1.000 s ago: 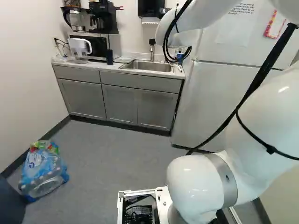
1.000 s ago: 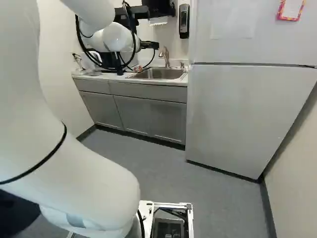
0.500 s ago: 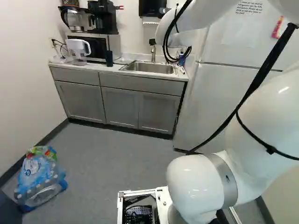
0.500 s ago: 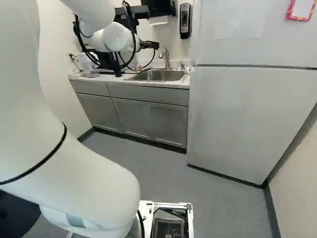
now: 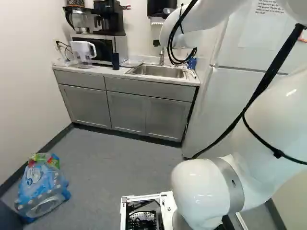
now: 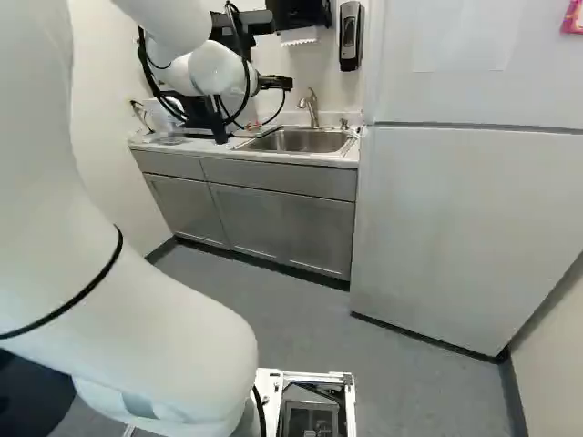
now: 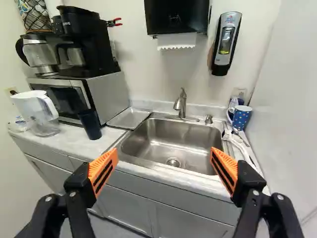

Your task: Rinse the cup and place it in the tray

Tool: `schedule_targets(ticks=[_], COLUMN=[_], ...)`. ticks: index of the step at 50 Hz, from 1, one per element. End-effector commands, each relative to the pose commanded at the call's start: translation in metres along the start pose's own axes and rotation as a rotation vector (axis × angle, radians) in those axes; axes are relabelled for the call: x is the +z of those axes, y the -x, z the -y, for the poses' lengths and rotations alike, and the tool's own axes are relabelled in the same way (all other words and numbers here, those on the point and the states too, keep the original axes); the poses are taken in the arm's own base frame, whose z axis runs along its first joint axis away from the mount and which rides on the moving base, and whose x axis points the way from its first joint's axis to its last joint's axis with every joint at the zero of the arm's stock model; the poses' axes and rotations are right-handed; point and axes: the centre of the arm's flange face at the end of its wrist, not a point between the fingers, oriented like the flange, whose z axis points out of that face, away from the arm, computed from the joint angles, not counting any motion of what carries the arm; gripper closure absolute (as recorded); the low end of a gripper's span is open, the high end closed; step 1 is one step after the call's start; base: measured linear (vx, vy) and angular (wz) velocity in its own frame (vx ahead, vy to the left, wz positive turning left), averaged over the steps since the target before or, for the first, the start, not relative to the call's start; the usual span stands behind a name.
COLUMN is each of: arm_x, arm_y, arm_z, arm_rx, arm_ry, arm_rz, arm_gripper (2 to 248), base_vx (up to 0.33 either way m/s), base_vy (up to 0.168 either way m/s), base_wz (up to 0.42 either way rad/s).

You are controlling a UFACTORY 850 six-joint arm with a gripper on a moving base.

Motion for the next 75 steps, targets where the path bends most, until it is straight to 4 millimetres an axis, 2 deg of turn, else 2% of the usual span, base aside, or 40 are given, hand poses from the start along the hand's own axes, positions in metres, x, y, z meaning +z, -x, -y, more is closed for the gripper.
schedule_targets(ticks=[34,75], arm_x=[0.0,0.0], arm_y=[0.0,0.0], arm_z=[0.0,0.0], arm_rx=[0.0,0.0], arm_ry=[0.0,0.0], arm_rz=[0.0,0.0], arm_gripper=[3,3], base_vx=[0.135,0.175], base_vy=[0.037,0.017], base_wz=[0.076,-0.01])
